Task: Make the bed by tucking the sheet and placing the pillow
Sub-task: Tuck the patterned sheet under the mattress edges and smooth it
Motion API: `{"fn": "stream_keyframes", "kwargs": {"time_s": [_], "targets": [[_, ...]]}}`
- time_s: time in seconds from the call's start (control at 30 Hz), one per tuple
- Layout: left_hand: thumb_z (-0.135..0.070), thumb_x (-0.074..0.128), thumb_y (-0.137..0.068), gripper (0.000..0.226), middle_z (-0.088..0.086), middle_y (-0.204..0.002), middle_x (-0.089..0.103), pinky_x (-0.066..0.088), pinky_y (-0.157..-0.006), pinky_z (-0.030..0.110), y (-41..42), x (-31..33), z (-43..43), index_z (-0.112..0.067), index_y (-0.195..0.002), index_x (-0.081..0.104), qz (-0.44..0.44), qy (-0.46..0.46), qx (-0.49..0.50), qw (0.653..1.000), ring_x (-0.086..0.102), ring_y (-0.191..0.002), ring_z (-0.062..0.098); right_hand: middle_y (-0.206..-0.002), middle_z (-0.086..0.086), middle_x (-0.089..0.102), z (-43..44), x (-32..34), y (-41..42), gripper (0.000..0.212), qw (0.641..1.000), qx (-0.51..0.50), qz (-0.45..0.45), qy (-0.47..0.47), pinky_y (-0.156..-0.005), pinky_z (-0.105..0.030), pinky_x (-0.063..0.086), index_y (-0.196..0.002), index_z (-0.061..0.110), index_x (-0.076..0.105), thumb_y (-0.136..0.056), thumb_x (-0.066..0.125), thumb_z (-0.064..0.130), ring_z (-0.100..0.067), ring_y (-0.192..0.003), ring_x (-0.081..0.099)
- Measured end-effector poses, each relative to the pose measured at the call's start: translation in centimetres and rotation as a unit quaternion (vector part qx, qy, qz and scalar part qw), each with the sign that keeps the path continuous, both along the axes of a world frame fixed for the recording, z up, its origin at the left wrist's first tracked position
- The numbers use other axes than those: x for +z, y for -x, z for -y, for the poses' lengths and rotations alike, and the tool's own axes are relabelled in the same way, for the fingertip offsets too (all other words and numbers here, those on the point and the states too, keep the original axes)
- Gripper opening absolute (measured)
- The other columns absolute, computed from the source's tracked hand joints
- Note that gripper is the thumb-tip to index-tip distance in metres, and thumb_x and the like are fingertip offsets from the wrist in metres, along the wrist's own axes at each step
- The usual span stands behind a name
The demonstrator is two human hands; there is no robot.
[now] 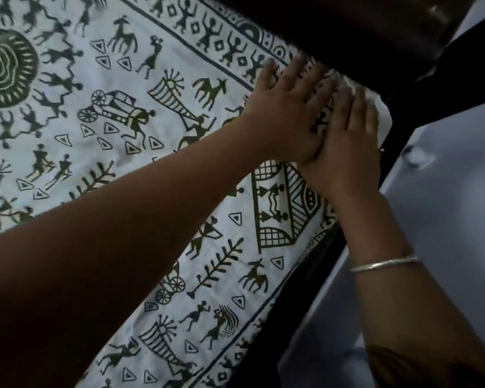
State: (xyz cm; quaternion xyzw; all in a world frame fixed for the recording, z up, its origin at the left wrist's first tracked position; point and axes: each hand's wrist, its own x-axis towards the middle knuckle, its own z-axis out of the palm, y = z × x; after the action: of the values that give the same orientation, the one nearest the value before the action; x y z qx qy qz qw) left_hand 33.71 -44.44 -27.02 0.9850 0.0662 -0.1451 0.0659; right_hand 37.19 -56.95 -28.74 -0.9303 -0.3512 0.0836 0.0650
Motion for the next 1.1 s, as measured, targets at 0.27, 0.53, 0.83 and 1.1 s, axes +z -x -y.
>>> {"fn": "stream_keyframes", "kwargs": {"time_s": [0.27, 0.53, 0.83, 1.1], "targets": [[-0.052, 0.022, -0.091, 0.070, 0.007, -0.159, 0.002, -0.008, -0.112, 0.059, -3.5, 0.5, -0.9, -0.022, -0.151, 0.003, -0.052, -0.021, -0.020, 0.998, -0.004, -0.145, 0.031, -0.157, -0.018, 0.009, -1.1, -0.2, -2.3, 0.107, 0.997, -0.047, -0.061, -0.009, -0.119, -0.034, 0.001, -0.149, 0.001, 0.005, -0.079, 0.051, 0.066, -0.027, -0.146, 0.004], [-0.037, 0.035, -0.095, 0.065, 0.008, -0.159, 0.006, 0.009, -0.117, 0.050, 0.4, 0.8, 0.6, -0.015, -0.150, 0.011, 0.017, -0.019, -0.045, 0.999, 0.007, -0.145, 0.029, -0.154, -0.016, 0.025, -0.3, 0.2, 1.8, 0.089, 0.999, -0.030, 0.019, -0.034, -0.117, -0.037, 0.013, -0.146, 0.000, 0.026, -0.080, 0.031, 0.060, -0.029, -0.143, 0.020], [-0.028, 0.043, -0.095, 0.054, 0.013, -0.155, 0.020, 0.010, -0.117, 0.044, 3.4, 1.9, -2.3, -0.016, -0.146, 0.028, 0.090, 0.039, 0.046, 0.994, 0.016, -0.143, 0.028, -0.156, -0.022, 0.007, -2.9, 0.4, -0.4, 0.106, 0.992, -0.116, -0.043, 0.018, -0.118, -0.041, 0.005, -0.148, -0.001, 0.005, -0.079, 0.040, 0.071, -0.032, -0.145, 0.003], [-0.046, 0.023, -0.093, 0.066, 0.008, -0.159, -0.005, -0.001, -0.116, 0.052, 8.5, -1.3, -6.7, -0.024, -0.151, 0.001, 0.039, 0.005, 0.142, 0.989, -0.008, -0.144, 0.034, -0.156, -0.012, 0.023, -6.7, -0.2, 5.6, 0.055, 0.994, 0.097, 0.013, -0.048, -0.116, -0.047, 0.013, -0.148, 0.010, 0.024, -0.098, 0.032, 0.033, -0.032, -0.144, 0.014]]}}
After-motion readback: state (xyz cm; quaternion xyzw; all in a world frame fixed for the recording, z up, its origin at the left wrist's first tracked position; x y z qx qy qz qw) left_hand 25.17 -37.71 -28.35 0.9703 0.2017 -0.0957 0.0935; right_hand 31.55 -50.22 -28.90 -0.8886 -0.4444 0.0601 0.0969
